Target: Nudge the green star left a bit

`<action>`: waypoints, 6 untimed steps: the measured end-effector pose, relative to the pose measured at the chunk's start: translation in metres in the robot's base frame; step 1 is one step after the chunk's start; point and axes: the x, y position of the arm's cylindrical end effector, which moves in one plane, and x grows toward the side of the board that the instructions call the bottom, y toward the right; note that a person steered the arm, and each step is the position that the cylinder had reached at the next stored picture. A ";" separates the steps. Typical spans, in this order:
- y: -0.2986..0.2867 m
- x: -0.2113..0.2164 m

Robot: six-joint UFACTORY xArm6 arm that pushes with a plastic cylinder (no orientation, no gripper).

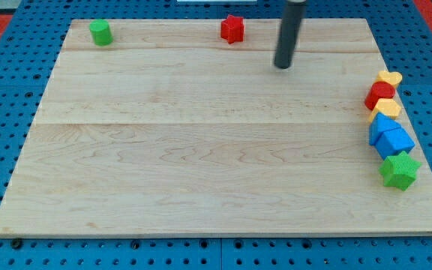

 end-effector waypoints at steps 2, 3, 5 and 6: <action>-0.092 0.206; -0.102 0.288; -0.073 0.288; -0.034 0.287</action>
